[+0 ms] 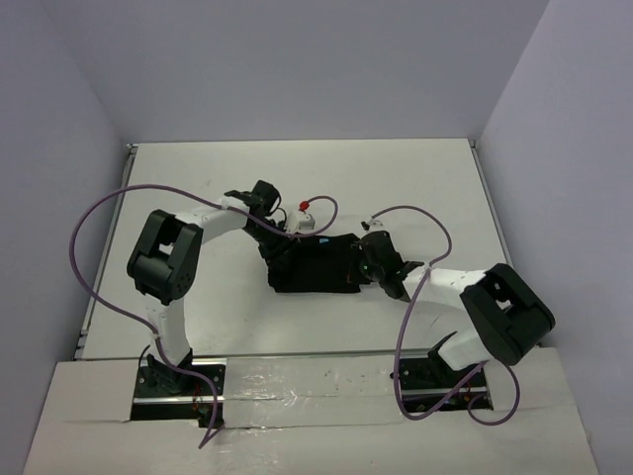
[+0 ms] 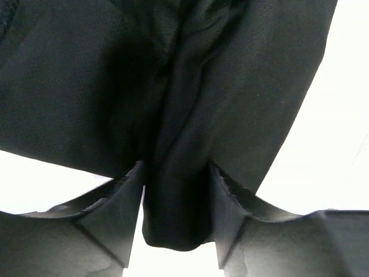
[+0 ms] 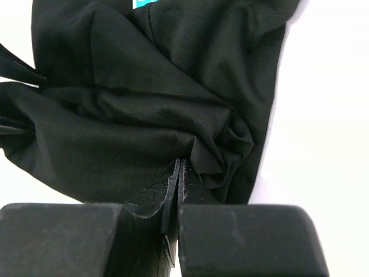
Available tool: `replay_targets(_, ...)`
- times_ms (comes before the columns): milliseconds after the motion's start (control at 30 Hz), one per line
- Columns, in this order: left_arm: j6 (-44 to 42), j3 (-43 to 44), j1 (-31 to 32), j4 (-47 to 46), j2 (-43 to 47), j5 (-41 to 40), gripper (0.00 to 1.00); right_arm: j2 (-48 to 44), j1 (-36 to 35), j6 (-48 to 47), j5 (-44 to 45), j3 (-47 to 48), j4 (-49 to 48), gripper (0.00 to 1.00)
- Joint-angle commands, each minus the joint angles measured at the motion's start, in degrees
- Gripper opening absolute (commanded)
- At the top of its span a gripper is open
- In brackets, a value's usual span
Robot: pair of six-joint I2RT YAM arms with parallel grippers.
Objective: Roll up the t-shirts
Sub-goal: Roll the T-shirt to the center of the board.
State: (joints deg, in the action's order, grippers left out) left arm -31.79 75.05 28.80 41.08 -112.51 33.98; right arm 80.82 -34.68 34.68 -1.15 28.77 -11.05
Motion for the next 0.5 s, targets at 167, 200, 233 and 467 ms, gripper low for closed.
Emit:
replay_targets(167,-2.8,0.0,0.0,-1.2,3.6,-5.3,0.86,2.9,0.6,2.0,2.1,-0.1,-0.3,0.0)
replay_targets(200,-3.2,0.1,-0.1,-0.9,3.8,-5.4,0.89,3.0,0.6,1.6,2.2,0.1,0.0,0.0)
replay_targets(233,-3.4,0.5,-0.4,-0.6,4.3,-5.3,0.99,3.4,0.6,1.4,2.2,0.2,0.4,0.0)
replay_targets(467,-2.8,-3.4,-1.6,-4.0,9.2,-9.4,0.99,4.0,0.6,0.7,2.3,-0.5,0.5,0.0)
